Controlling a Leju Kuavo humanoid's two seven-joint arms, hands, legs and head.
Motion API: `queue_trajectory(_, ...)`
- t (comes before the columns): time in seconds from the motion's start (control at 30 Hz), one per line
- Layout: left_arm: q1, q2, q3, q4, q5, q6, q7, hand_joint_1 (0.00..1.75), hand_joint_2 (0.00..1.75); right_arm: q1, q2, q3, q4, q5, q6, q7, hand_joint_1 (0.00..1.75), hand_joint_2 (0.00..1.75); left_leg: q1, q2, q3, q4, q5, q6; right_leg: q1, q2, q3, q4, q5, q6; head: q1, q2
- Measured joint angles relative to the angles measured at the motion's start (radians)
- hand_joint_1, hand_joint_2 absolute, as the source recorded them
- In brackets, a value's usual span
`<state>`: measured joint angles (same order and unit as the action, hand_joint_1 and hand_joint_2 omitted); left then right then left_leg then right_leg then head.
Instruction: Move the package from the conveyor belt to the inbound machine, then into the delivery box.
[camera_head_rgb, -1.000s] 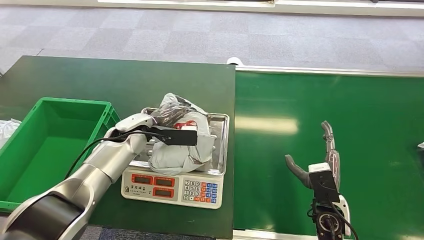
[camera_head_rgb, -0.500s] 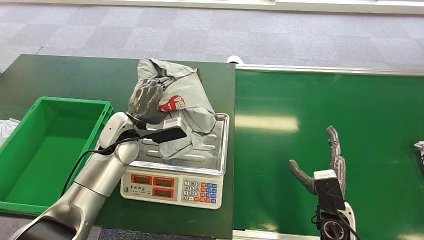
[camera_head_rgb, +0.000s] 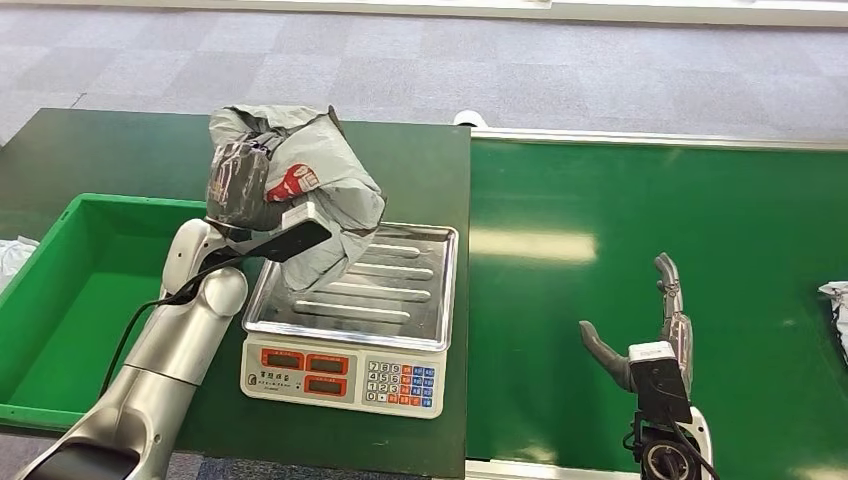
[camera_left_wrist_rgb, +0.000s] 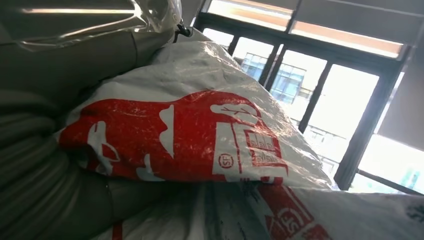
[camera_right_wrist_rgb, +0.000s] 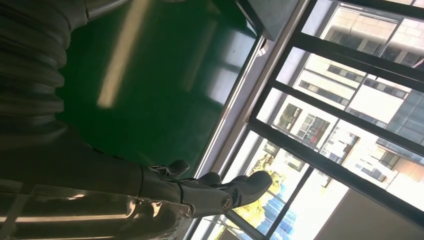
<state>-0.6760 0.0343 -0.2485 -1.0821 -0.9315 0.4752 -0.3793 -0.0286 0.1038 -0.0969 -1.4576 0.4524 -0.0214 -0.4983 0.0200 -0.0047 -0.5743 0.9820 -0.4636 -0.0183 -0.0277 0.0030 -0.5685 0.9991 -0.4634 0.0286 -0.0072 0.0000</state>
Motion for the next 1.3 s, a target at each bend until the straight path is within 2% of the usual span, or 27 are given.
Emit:
queue_trajectory(0.2,0.000,0.032,0.124,0.043,0.054,0.024,-0.002,1.75,1.75,0.000,0.003,0.000,0.000,0.000,0.000,0.000,0.00,1.75,0.000,0.002,0.000,0.000,0.000,0.000,0.001,0.001,-0.001,0.000,0.000,0.000,0.000,0.000)
queue_trajectory(0.37,-0.006,0.059,0.253,0.154,0.055,0.122,0.030,1.75,1.75,0.000,0.005,0.000,0.000,0.000,0.000,0.002,0.00,1.75,0.001,0.002,0.000,0.000,0.000,0.000,0.001,0.001,-0.001,0.001,0.000,0.000,0.000,0.000)
queue_trajectory(0.57,0.000,0.087,0.403,0.241,0.150,0.159,-0.024,1.75,1.75,-0.001,0.006,0.002,0.000,-0.006,0.000,0.004,0.00,1.75,0.000,0.002,-0.001,0.000,0.000,0.000,0.001,0.001,-0.002,0.001,0.000,0.000,0.000,0.000)
queue_trajectory(0.87,0.034,0.113,0.523,0.257,0.122,0.213,0.011,1.75,1.75,-0.006,0.008,0.008,0.001,-0.007,0.000,0.005,0.00,1.75,0.001,0.002,-0.002,0.000,0.000,0.000,0.001,0.002,-0.003,0.001,0.000,0.000,0.000,0.000)
queue_trajectory(1.07,0.058,0.116,0.600,0.232,0.041,0.219,0.021,1.75,1.75,-0.007,0.009,0.010,0.001,-0.011,0.000,0.007,0.00,1.75,0.000,0.003,-0.003,0.000,0.000,0.000,0.001,0.002,-0.003,0.001,0.000,0.000,0.000,0.000)
queue_trajectory(1.3,0.068,0.116,0.636,0.220,0.008,0.219,0.041,1.75,1.75,-0.007,0.012,0.010,0.001,-0.012,0.000,0.008,0.00,1.75,0.000,0.002,-0.003,0.000,0.000,0.000,0.001,0.001,-0.003,0.001,0.000,0.000,0.000,0.000)
